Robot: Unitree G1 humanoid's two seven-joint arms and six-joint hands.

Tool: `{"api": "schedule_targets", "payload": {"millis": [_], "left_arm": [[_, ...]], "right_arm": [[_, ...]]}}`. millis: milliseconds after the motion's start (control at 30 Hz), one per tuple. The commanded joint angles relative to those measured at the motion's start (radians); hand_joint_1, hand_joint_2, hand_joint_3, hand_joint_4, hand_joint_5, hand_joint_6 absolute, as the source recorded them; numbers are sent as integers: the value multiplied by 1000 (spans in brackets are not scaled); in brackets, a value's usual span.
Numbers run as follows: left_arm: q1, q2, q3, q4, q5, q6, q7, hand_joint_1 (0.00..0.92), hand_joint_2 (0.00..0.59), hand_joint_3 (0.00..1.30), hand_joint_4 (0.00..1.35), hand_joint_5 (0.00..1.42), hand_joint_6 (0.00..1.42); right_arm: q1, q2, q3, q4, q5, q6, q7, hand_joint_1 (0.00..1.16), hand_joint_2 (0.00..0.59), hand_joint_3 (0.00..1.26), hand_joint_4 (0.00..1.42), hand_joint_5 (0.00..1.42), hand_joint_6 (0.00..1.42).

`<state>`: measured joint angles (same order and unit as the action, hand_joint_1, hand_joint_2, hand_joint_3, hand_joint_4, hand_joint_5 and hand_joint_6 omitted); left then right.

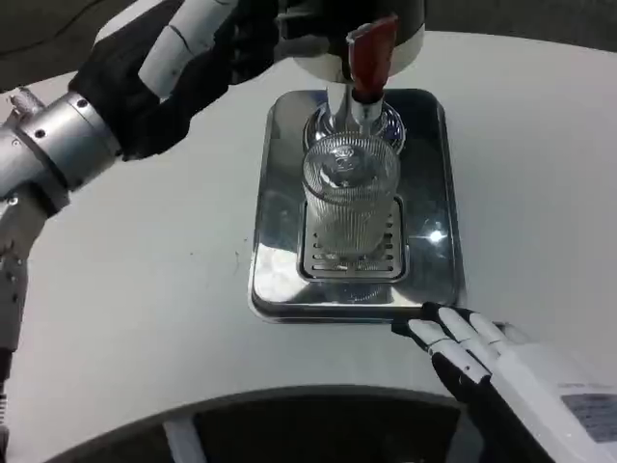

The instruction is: Grasp the cup under the faucet to collect the drink, then remove the cup.

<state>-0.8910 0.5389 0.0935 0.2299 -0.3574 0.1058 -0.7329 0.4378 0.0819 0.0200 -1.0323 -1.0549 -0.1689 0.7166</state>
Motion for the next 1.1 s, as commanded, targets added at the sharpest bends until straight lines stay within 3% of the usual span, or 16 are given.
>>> {"api": "schedule_targets", "payload": {"millis": [33,833,1100], "left_arm": [[-39,-21,-13,24,6,13,-25,0,112,157,89,178,140],[-137,-106,-96,173,111,-47,-86,0,119,156,89,187,141],[-133,-92,-142,181,191,-125,-116,0,121,161,78,186,133]], "right_arm": [[4,46,-1,-15,4,-8,-10,379,423,104,0,0,0],[2,45,-27,-15,25,7,-9,379,423,114,0,0,0],[12,48,-43,-15,46,-3,-8,379,423,114,0,0,0]]}}
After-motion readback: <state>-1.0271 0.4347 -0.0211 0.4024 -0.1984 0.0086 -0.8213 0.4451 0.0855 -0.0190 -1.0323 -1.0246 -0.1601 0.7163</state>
